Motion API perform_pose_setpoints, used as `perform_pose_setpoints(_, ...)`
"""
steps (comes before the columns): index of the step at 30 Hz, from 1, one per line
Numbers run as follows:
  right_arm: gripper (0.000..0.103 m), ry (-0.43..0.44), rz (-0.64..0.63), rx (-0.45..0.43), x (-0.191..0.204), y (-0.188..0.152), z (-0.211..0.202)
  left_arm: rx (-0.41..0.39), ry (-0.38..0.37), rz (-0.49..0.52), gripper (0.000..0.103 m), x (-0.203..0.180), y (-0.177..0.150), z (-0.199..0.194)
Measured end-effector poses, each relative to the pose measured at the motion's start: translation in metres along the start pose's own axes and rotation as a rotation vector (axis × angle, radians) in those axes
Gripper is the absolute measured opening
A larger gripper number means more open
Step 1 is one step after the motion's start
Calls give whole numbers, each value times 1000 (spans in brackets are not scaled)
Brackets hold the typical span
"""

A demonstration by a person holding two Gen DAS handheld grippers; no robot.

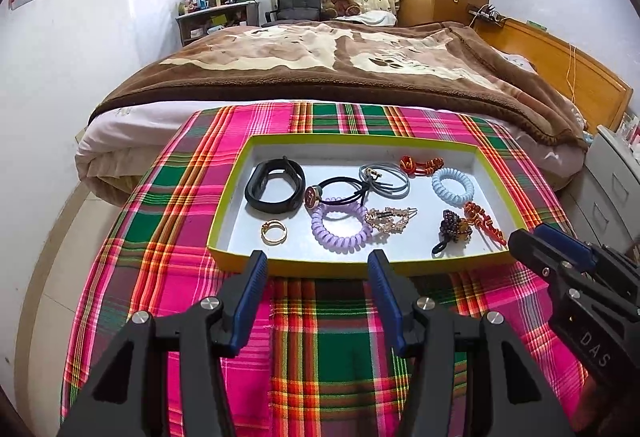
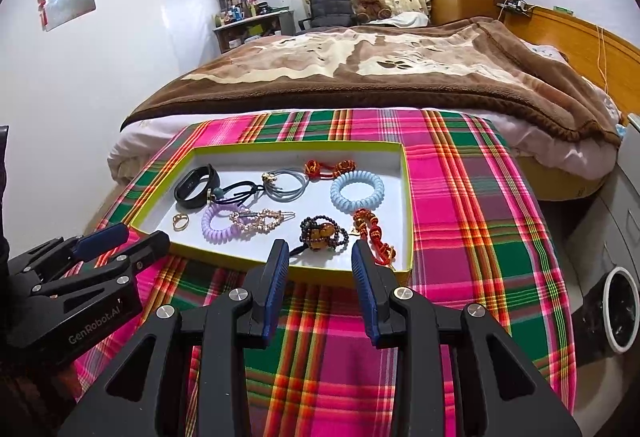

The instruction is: Organize jewelry

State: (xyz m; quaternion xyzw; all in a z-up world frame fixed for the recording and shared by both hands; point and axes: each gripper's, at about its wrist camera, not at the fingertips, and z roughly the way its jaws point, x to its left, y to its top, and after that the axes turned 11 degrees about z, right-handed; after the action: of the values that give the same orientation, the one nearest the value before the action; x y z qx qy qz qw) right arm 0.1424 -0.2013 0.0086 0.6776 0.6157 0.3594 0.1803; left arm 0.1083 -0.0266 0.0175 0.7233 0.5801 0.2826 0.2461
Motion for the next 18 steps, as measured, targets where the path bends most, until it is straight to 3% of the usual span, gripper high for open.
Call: perform_pose_setpoints(18, 33, -5, -10, 11, 4, -3, 3, 4, 6, -10, 54, 3, -2, 1)
